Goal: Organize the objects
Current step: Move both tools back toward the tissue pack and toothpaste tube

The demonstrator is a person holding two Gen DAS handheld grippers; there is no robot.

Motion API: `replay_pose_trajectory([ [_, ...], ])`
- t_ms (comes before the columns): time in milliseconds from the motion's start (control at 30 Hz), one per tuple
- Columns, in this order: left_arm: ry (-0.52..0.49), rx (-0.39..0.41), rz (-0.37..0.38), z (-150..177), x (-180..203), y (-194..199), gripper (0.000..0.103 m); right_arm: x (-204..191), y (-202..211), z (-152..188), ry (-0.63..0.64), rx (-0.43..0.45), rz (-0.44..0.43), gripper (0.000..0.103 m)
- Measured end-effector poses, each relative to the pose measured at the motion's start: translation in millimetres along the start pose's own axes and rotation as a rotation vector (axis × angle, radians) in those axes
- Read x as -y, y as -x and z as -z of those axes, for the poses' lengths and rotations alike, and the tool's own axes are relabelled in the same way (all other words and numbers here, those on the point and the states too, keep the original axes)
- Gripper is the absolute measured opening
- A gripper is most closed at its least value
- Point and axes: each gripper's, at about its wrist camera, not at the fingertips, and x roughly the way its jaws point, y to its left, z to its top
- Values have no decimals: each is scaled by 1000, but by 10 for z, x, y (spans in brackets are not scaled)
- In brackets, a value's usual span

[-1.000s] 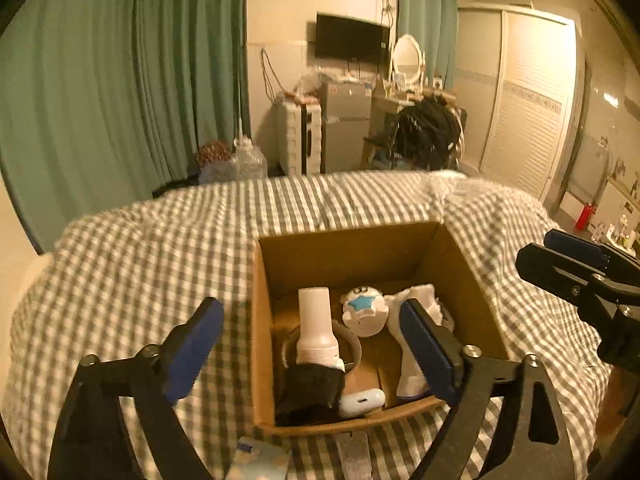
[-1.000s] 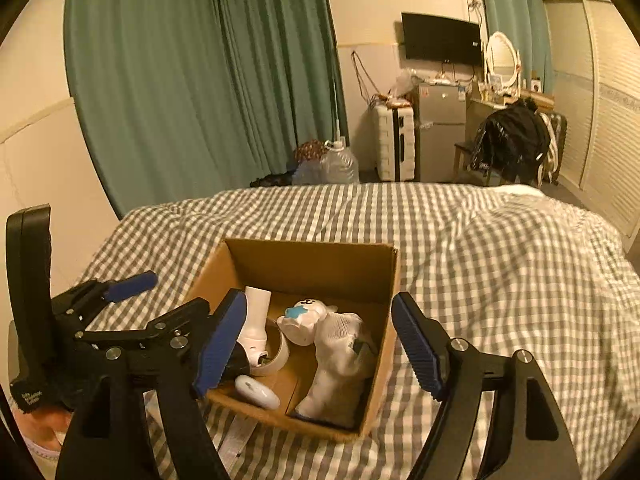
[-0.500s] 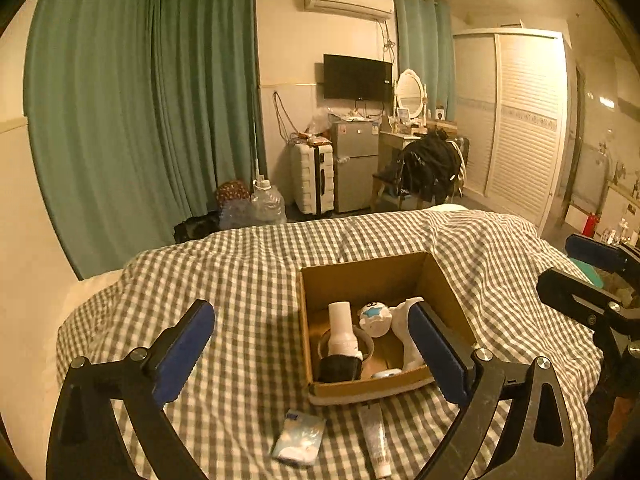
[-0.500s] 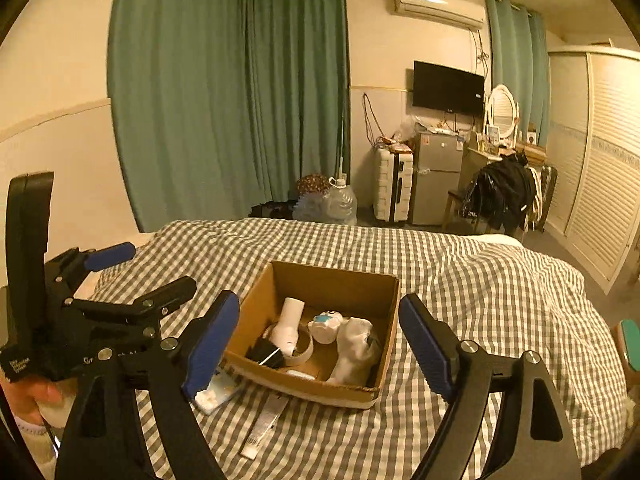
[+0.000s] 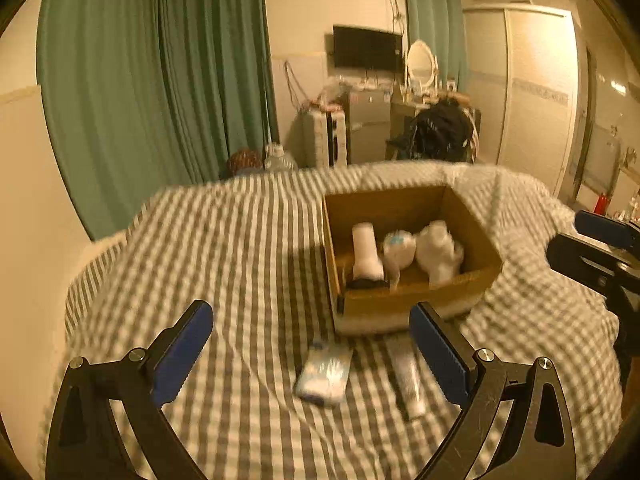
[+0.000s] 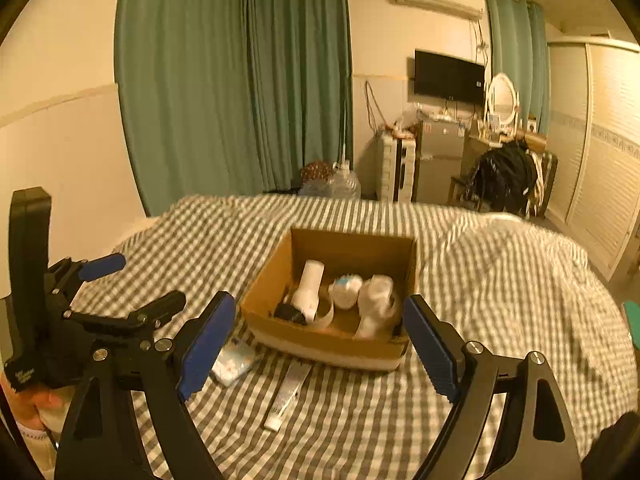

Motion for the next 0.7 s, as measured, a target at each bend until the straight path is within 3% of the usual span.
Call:
replay_pose_trajectory([
  [233,-27,-132,-33,415,20,-476,101,-27,-670,458,-8,-136,19,86],
  [367,-68,-169,-113,535,40,-655,101,-42,-1069,723,-7,-241,13,86],
  [467,-29,-206,-133,572,-68,-726,101,-112,-1293,942,19,-294,7,85],
  [700,32,-237,-120,591,-185,-781,101,-317,-1722,1235,95,-421,-64,55],
])
